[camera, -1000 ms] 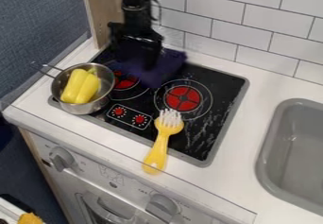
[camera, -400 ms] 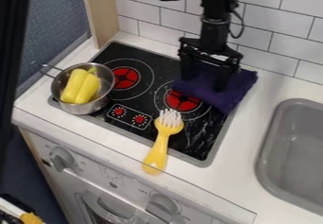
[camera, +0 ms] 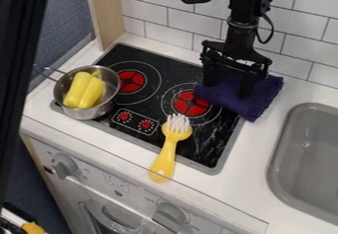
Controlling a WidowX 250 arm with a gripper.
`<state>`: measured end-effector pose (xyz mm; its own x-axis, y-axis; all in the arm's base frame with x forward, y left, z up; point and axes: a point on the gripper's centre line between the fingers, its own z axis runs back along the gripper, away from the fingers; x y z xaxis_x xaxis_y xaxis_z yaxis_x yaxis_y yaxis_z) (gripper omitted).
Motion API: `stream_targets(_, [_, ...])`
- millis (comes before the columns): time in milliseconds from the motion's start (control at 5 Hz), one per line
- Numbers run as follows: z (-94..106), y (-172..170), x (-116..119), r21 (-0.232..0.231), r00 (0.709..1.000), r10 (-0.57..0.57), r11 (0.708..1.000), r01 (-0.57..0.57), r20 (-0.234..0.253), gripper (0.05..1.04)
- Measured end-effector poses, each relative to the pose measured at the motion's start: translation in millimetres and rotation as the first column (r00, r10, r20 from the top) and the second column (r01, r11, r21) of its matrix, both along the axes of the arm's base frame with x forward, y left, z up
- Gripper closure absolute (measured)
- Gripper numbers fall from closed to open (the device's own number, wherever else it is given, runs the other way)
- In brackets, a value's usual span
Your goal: Move the blue cloth to the top right of the stove
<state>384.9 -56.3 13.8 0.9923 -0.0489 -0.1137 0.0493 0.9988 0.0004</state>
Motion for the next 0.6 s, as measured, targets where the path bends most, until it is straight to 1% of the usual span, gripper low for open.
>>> stream_targets(200, [7.7,-6,-13,0.012,0.999,-0.029,1.0,0.029,0.028,0.085])
stream_targets(400, [38.6,-12,-18,0.004,0.993,-0.045,0.999,0.045,0.112,0.085])
stream_targets(600, [52.1,-10,-23,0.008,0.988,-0.042,0.999,0.041,0.151,0.085])
